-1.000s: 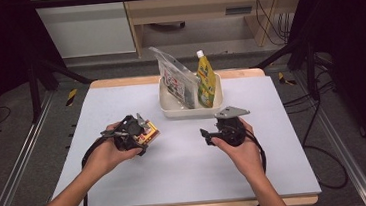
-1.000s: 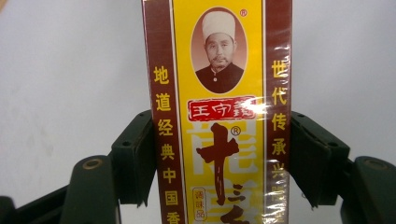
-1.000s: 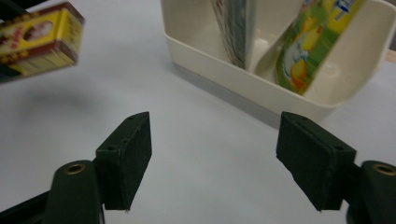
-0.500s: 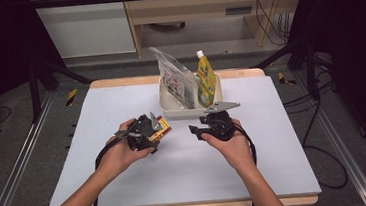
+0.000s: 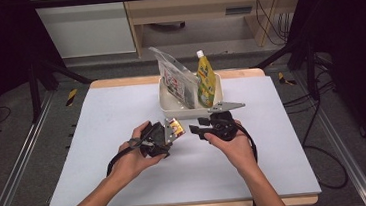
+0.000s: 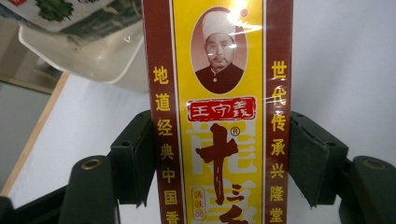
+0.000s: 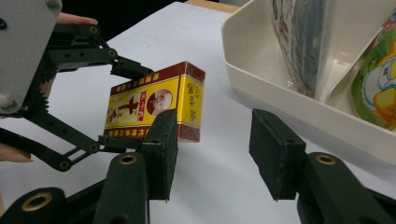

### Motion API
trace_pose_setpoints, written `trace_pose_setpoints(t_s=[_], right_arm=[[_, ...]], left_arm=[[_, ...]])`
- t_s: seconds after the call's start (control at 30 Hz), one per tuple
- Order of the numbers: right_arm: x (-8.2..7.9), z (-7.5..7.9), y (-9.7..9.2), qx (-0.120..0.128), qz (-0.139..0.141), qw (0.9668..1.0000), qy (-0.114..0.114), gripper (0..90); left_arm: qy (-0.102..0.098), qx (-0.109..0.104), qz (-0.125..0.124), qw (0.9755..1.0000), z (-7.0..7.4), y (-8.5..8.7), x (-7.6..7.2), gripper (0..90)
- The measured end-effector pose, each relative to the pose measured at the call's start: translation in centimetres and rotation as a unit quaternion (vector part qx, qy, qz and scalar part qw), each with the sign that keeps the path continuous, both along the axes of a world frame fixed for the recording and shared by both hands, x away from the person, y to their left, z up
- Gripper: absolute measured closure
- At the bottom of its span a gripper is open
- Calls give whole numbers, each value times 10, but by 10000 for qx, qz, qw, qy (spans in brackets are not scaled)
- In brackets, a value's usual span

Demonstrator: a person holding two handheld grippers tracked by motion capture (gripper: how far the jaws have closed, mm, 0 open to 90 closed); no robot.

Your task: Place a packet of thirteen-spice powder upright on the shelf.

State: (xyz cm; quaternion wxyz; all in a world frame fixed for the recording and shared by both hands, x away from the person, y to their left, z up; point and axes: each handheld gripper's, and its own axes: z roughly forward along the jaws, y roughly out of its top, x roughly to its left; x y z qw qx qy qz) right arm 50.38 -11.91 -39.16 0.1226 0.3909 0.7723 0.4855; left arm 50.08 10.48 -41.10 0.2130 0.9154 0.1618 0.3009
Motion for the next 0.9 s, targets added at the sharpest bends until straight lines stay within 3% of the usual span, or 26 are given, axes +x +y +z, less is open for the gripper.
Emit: trace_pose_setpoints(t_s=[0.3, 0.4, 0.47, 0.67, 0.9], right_arm=[[7, 6, -6, 128, 73, 9999, 9, 482], [12, 6, -6, 184, 104, 9997, 111, 476], [16, 5, -7, 220, 126, 9995, 175, 474], [29, 2, -6, 377, 376, 9970, 558, 440], [36, 5, -3, 386, 520, 9950, 756, 440]], left_arm=[[-342, -74, -224, 9991, 3, -15, 4, 314], [-423, -90, -374, 9984, 2, -18, 6, 314], [-429, -186, -273, 9985, 2, -19, 4, 314], [-516, -345, -353, 9974, 6, -20, 0, 314], [-547, -420, -415, 9968, 8, -21, -2, 314]])
